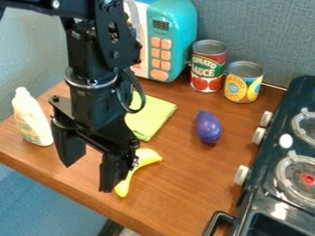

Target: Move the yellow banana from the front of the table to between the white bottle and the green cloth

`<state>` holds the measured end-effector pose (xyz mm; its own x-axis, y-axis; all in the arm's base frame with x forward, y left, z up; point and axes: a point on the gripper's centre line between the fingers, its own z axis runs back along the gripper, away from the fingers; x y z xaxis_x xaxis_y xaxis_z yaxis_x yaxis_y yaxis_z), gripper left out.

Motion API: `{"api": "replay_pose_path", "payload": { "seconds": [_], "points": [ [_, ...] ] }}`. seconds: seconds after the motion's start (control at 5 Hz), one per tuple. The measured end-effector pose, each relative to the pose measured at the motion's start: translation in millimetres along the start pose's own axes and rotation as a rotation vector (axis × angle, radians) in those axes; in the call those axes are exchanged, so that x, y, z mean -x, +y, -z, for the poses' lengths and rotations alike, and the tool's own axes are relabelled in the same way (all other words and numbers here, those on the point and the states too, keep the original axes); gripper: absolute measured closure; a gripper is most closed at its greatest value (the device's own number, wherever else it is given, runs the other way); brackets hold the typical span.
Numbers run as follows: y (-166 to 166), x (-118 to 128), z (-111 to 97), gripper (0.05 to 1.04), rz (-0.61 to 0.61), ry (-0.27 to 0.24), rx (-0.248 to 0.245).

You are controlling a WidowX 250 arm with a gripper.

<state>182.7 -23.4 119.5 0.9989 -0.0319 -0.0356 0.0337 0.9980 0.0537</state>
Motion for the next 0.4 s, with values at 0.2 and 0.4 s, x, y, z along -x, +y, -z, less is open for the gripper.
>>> {"api": "replay_pose_path", "payload": {
  "seconds": [0.2, 0.4],
  "points": [
    [-0.4, 1.1, 3.4, 0.083, 0.007, 0.016, 0.002],
    [3.5, -18.1, 12.6, 0.083, 0.020, -0.009, 0.079]
  ]
}}
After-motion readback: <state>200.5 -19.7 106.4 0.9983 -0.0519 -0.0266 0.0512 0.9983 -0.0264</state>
